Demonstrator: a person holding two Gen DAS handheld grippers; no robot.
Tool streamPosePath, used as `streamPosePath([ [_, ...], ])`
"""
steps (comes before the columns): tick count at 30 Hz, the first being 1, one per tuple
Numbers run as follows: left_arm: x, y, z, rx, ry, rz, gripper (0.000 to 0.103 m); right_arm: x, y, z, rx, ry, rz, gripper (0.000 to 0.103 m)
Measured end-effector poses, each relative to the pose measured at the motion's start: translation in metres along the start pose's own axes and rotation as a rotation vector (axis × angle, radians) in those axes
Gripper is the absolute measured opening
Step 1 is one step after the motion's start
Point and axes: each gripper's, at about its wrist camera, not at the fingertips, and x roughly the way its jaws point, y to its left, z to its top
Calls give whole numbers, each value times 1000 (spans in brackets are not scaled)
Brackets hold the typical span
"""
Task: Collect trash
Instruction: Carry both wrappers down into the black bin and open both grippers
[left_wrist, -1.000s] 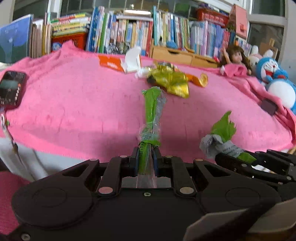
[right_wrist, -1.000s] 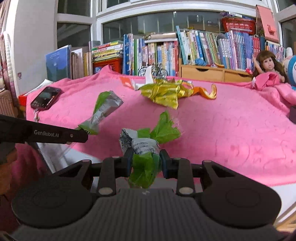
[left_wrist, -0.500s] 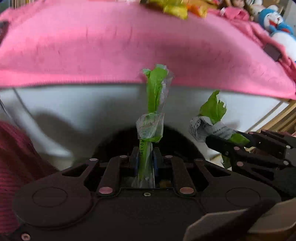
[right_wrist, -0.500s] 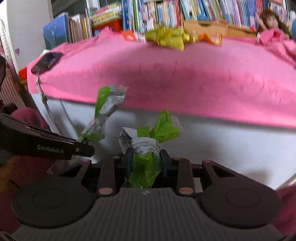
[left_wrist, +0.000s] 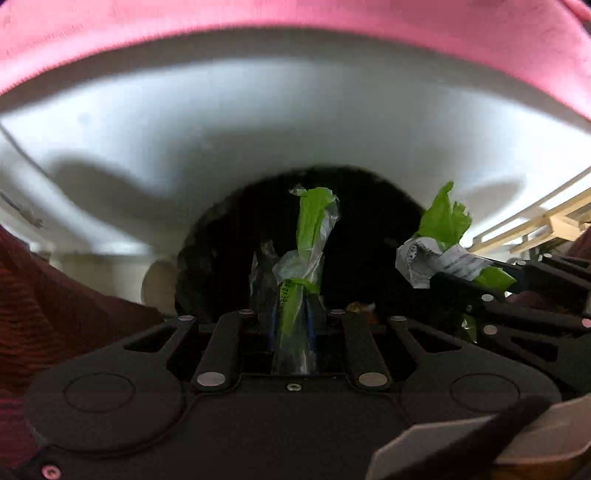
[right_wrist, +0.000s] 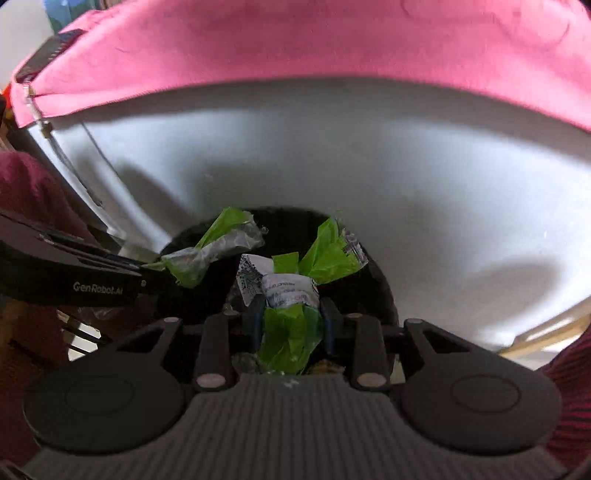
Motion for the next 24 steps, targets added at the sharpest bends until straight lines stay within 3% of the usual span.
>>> streamPosePath([
  [18,30,8,-3,-27,75,18,17,20,0,-1,31,70,-3,41],
  [20,29,7,-3,-29,72,19,19,19,0,-2,31,70,-4,55],
  [24,25,4,-3,-17,56,33,33,19,-2,-2,30,70,-1,61],
])
